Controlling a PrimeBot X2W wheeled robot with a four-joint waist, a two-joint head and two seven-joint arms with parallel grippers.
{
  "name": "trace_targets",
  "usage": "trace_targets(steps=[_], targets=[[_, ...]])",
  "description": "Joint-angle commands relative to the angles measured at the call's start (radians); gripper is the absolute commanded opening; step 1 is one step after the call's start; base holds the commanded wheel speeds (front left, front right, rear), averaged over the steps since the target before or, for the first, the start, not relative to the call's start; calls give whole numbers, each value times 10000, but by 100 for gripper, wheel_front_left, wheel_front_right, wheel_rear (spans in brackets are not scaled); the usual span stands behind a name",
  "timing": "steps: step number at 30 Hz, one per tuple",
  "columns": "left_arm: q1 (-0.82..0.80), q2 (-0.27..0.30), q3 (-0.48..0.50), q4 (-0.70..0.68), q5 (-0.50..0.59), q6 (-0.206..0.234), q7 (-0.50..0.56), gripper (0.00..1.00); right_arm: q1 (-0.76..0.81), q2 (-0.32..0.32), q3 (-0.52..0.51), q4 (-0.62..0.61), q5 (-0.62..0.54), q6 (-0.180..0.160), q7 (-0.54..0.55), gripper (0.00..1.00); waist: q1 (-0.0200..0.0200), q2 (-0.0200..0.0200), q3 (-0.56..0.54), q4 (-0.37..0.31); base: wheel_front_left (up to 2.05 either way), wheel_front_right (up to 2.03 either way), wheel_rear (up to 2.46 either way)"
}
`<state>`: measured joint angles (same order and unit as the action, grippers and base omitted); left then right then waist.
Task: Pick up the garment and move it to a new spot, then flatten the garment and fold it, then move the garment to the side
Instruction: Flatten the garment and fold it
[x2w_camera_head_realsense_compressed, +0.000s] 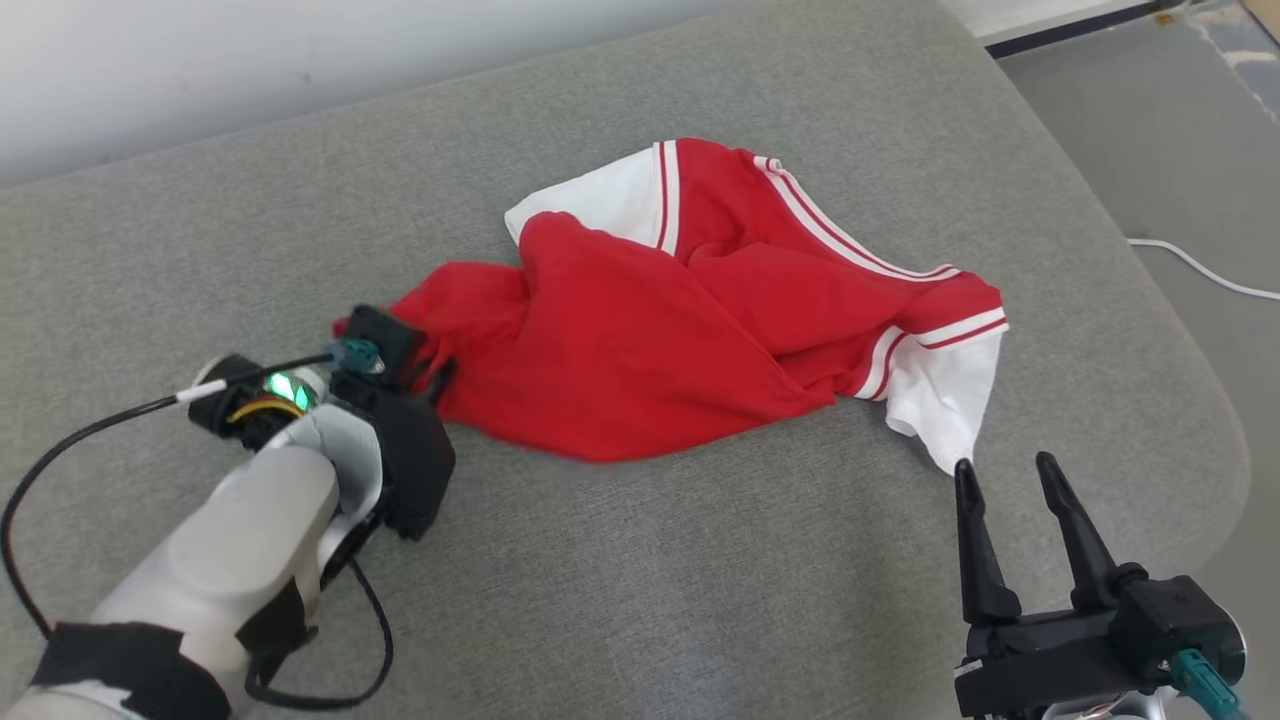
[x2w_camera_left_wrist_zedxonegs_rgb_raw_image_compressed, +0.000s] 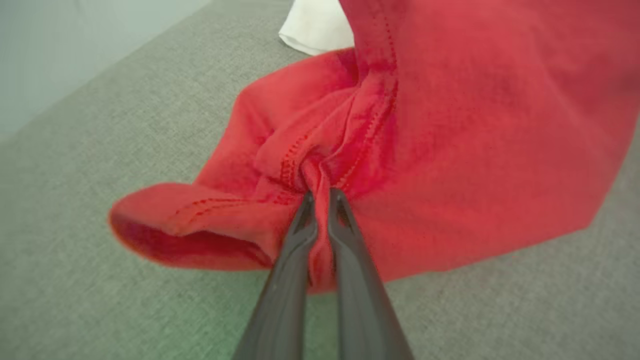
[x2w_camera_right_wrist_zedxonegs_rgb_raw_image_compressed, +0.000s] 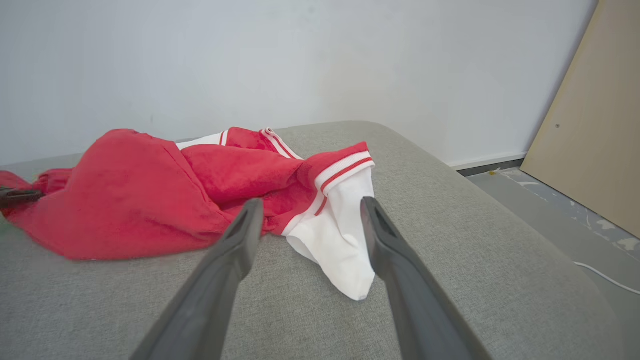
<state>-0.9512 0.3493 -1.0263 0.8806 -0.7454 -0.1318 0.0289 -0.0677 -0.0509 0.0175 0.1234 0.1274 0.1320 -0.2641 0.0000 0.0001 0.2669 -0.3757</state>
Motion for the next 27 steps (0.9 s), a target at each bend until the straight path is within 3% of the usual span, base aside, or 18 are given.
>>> trace_targets(steps=[1,10,24,25,26,27], targets=[[-225,15,75,80,-45,23,-246,0,-2,8,-47,-24,-39,-25,-4,100,0,-1,-64,142,0,0,0],[-733,-131,611,402,-94,85,-2394,0,161,7,-181,15,-144,-26,-6,100,0,-1,-491,1216,0,0,0],[1255,671,1682,-151,-601,411,-2954,0,359,6,-233,138,-254,-25,-6,100,0,-1,-849,2104,0,0,0],[1375,682,1824,-314,-559,481,-2958,88,373,7,-227,154,-272,-25,-6,100,0,-1,-870,2120,0,0,0],[1509,676,2030,-526,-517,560,-2961,100,377,6,-233,161,-285,-26,-4,100,0,-1,-901,2138,0,0,0],[1697,678,2216,-739,-424,628,-2956,100,378,6,-244,168,-306,-25,-6,100,0,-1,-939,2153,0,0,0]])
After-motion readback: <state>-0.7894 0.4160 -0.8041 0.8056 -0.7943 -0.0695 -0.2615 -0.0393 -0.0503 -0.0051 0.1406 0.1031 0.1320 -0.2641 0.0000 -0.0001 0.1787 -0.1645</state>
